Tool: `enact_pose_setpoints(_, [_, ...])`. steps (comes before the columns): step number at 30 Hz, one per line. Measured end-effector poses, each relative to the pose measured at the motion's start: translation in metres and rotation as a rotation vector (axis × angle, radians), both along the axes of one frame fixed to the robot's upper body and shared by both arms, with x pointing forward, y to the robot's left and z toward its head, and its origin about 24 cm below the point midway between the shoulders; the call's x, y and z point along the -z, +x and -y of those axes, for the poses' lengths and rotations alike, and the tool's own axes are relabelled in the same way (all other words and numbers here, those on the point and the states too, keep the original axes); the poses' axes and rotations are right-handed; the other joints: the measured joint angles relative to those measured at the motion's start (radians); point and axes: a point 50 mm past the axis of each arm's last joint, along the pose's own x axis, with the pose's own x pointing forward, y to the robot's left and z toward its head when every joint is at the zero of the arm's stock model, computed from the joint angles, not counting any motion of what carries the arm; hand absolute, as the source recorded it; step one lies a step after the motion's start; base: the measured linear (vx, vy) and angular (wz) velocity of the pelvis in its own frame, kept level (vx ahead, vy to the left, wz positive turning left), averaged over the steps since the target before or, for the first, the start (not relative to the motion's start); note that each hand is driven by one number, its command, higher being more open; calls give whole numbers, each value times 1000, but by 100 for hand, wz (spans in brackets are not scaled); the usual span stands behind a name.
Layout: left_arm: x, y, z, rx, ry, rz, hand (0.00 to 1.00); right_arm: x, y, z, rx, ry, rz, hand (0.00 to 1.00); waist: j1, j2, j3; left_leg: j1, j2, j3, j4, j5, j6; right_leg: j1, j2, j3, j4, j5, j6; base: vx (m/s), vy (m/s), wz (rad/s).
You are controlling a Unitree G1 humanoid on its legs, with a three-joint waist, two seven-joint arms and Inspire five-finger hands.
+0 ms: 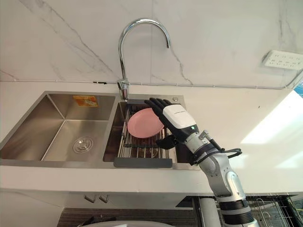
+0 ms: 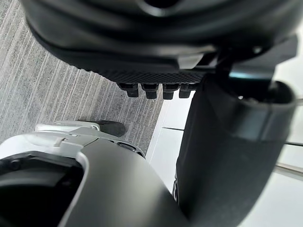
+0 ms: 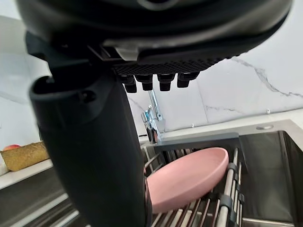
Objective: Walk over to the sink, pick up the cup, carry it to the dishwasher, place the cup inside the dishwasher, then close the dishwasher door
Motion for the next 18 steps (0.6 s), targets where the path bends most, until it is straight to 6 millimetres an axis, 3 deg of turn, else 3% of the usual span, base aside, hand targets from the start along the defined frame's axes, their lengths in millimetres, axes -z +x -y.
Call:
enact_pose_setpoints(3, [0,0,0,0,-1,-2,100,14,2,-3,2,-35,-59,100,2,-1,-2,4,-2,-14,-1,4,0,14,-4,-18,0,-4,6,-17,3,16])
enact_pose_setpoints(9, [0,0,0,0,-3,-3,100,24,7,-14,-23,-116,-64,100,8,-1,-2,0,-7,-19,-2,4,-1,14,-9,-24,0,-6,7,-14,7,4])
enact_pose_setpoints(18, [-1,1,0,0,-4,-4,100,35,19,-9,50,-199,-13,100,13,-4,-3,-6,-12,-28,-2,6,2,14,-15,-38,0,-8,10,4,9,4])
